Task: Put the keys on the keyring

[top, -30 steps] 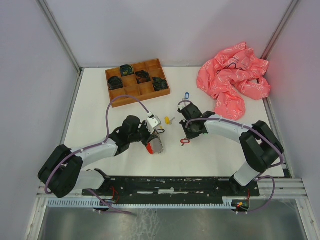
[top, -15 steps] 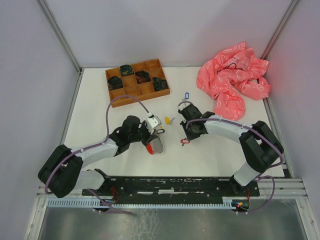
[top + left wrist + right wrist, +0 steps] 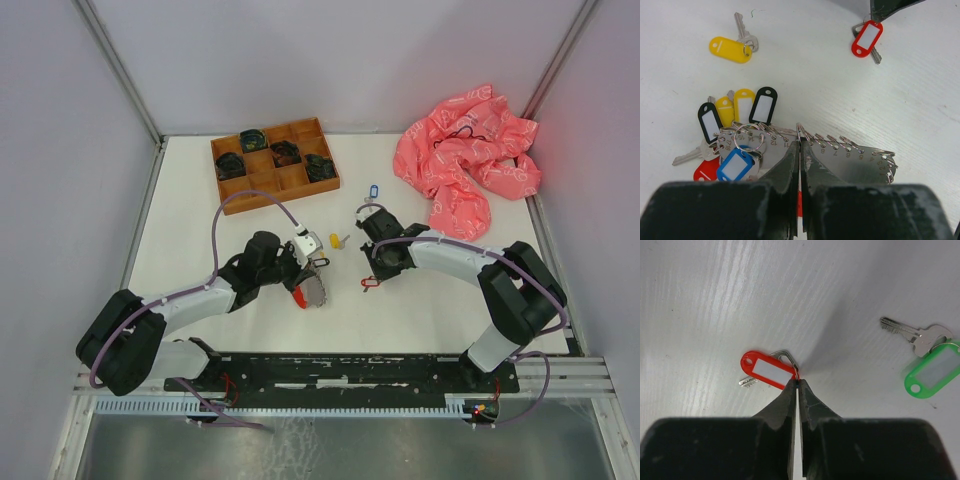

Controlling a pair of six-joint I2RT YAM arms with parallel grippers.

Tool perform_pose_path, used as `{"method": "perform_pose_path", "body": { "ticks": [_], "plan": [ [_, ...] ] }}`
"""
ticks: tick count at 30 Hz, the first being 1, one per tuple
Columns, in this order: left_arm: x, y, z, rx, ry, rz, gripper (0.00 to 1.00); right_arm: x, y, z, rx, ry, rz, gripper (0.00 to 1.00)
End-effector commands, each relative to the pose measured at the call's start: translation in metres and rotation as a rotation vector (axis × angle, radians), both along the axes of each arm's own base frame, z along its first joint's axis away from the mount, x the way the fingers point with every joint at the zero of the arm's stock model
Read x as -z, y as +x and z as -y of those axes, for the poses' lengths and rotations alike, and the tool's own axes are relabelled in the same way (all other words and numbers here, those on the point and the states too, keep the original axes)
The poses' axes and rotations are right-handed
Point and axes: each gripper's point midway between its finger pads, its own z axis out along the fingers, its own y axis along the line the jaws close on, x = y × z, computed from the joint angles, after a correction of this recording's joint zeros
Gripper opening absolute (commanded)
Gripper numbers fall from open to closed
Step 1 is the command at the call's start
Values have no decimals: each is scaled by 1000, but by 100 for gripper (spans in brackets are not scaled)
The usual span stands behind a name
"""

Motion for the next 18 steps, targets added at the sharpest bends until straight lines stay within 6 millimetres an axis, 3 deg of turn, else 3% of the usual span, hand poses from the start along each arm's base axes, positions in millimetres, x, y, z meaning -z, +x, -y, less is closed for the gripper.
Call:
{"method": "perform_pose_path", "body": {
  "ticks": [1, 9, 18],
  "plan": [
    [-24, 10, 15, 33, -59, 62, 3, -1, 4, -2, -24, -13, 17, 8],
    [-25, 4, 19, 86, -82, 89, 3, -22, 9, -14, -85, 73, 95, 1],
    [-34, -1, 22, 177, -99, 212, 3, -77, 14, -28, -211, 215, 275, 1]
  ]
}}
